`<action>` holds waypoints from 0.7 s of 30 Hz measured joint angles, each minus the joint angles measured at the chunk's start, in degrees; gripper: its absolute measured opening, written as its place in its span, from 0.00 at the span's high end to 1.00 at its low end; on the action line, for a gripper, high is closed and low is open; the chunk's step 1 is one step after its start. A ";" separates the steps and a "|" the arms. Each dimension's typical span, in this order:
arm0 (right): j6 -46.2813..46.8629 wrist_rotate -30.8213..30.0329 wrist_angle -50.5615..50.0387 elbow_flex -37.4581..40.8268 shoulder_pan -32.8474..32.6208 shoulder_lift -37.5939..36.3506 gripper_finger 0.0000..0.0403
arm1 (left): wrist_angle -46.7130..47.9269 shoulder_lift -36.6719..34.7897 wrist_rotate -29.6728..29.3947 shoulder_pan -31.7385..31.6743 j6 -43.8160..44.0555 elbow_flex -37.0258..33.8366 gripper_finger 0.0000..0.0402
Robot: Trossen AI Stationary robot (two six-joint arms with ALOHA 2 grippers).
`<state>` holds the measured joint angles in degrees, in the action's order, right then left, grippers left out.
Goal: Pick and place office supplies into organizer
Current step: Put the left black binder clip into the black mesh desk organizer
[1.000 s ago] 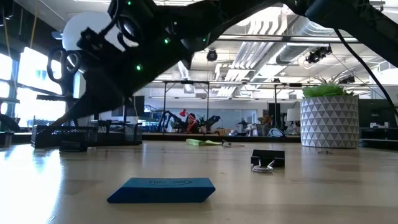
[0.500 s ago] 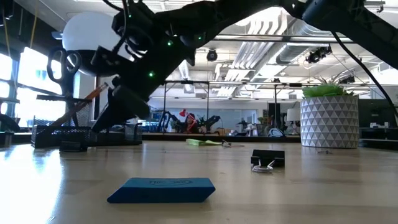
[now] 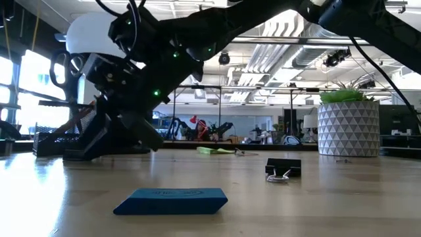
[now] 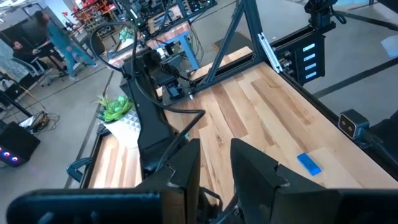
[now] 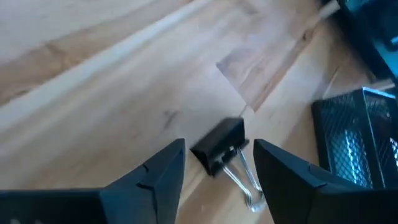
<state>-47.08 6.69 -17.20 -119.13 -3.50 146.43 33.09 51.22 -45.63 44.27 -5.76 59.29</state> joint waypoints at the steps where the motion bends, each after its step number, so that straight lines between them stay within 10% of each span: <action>1: 0.17 0.03 0.68 0.00 -0.07 0.07 0.53 | 0.03 0.00 0.00 0.00 0.00 0.00 0.80; 21: -2.48 -3.18 -1.35 -0.11 -1.10 0.33 0.71 | -0.01 0.00 0.00 0.00 0.02 0.00 0.80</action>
<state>-49.56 3.51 -18.55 -119.24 -4.60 146.76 33.08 51.22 -45.63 44.27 -5.74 59.29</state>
